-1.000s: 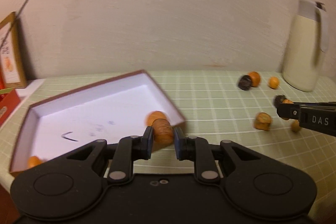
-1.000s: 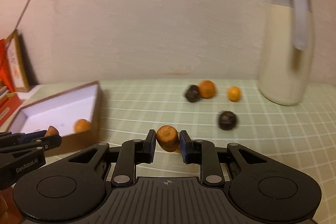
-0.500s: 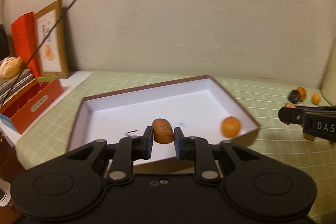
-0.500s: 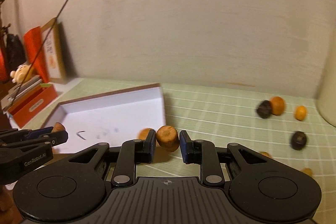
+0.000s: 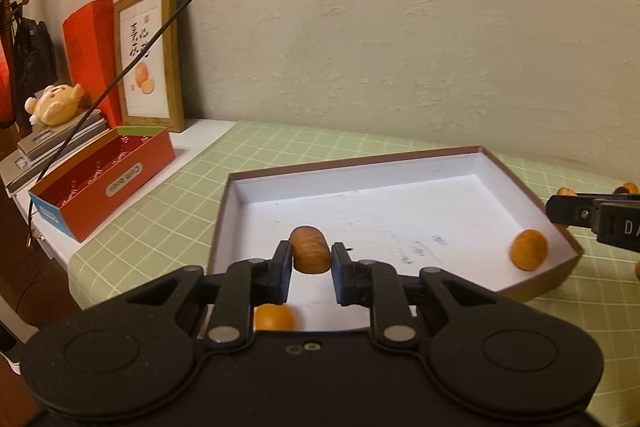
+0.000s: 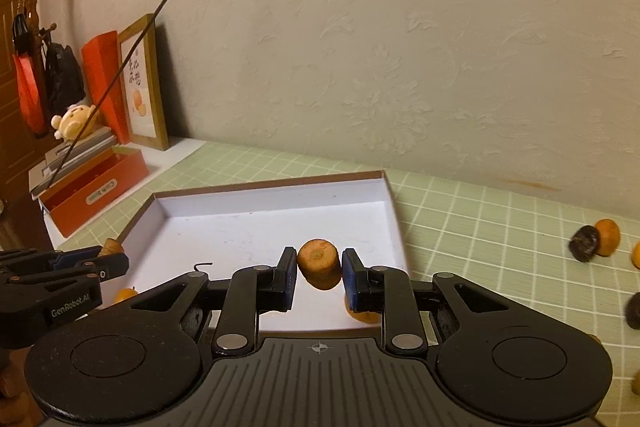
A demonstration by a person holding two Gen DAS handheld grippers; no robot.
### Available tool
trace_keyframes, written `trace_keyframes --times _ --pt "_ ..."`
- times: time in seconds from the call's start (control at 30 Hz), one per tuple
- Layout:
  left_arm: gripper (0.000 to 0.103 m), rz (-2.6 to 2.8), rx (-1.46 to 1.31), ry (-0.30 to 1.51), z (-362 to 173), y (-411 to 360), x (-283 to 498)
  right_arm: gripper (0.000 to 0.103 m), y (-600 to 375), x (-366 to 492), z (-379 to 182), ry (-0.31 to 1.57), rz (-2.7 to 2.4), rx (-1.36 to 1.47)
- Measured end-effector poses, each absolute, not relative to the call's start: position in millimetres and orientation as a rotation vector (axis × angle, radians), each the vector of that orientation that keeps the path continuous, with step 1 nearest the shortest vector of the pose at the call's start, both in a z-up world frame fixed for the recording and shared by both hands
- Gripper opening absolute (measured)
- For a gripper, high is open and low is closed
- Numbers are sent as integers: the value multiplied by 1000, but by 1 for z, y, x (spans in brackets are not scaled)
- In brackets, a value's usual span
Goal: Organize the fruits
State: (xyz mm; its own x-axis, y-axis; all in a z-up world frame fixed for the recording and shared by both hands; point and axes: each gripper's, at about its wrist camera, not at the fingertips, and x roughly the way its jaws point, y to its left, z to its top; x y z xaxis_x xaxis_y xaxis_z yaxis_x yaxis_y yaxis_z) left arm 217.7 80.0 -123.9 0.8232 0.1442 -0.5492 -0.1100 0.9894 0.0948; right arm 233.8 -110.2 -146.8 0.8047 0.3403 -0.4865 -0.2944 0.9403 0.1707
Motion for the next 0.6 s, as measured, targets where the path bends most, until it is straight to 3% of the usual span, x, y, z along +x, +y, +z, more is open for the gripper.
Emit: trace_keyframes --times 0.6 --pt "11 192 14 666 -145 110 247 25 -108 292 -178 608 301 101"
